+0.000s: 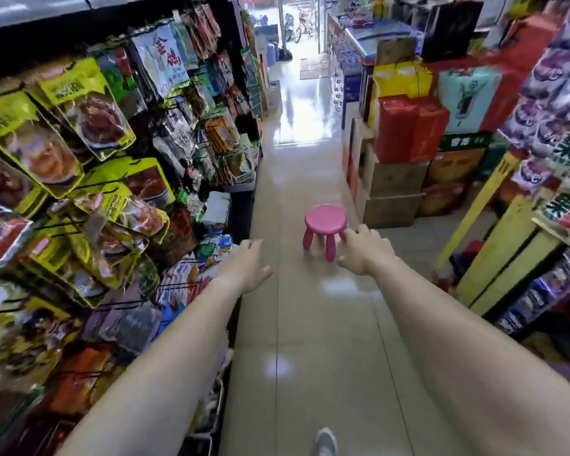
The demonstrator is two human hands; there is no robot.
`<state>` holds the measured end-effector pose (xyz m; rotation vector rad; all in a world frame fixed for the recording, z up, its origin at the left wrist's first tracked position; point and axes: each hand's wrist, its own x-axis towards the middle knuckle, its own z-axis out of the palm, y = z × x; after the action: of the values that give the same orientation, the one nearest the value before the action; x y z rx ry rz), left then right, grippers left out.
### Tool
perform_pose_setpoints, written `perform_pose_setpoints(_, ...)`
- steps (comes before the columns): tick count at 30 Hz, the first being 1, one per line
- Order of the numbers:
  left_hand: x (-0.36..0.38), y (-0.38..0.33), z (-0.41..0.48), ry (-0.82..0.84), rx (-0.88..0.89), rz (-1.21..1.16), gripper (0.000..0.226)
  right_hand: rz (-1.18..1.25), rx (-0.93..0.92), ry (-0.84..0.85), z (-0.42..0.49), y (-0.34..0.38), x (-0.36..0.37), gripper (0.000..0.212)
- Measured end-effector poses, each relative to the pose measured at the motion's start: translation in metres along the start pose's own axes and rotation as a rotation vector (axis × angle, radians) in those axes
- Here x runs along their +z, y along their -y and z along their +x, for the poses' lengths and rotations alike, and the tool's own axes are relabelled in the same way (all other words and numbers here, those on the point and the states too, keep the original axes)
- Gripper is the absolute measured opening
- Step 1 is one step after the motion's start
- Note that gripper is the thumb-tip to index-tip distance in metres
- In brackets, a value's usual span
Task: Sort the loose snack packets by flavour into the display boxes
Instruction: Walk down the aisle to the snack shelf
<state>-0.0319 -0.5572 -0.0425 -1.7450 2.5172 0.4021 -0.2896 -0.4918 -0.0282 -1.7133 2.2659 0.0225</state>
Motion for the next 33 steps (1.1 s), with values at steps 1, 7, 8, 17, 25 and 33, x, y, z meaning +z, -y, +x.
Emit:
perform_pose_setpoints(1, -0.004, 0.004, 0.019, 0.004, -0.012, 0.007, 0.071, 0.013, -0.004, 0.001, 0.022, 0.003, -0.006, 0.054)
perform_pose_setpoints(7, -0.023, 0.037, 0.128, 0.009, -0.076, -0.003, 0.070, -0.019, -0.025, 0.019, 0.141, 0.020, -0.037, 0.073)
perform_pose_setpoints(8, -0.024, 0.043, 0.146, 0.016, -0.086, -0.013, 0.071, -0.024, -0.024, 0.032, 0.160, 0.023, -0.039, 0.073)
perform_pose_setpoints(17, -0.033, 0.089, 0.326, 0.053, -0.083, -0.058, 0.071, -0.082, 0.007, 0.081, 0.337, 0.051, -0.060, 0.075)
perform_pose_setpoints(25, -0.072, 0.133, 0.502, 0.091, 0.004, -0.046, 0.069, -0.121, 0.043, 0.057, 0.501, 0.093, -0.107, 0.072)
perform_pose_setpoints(33, -0.104, 0.152, 0.657, 0.132, 0.028, -0.051, 0.066, -0.085, 0.023, 0.054, 0.647, 0.118, -0.130, 0.071)
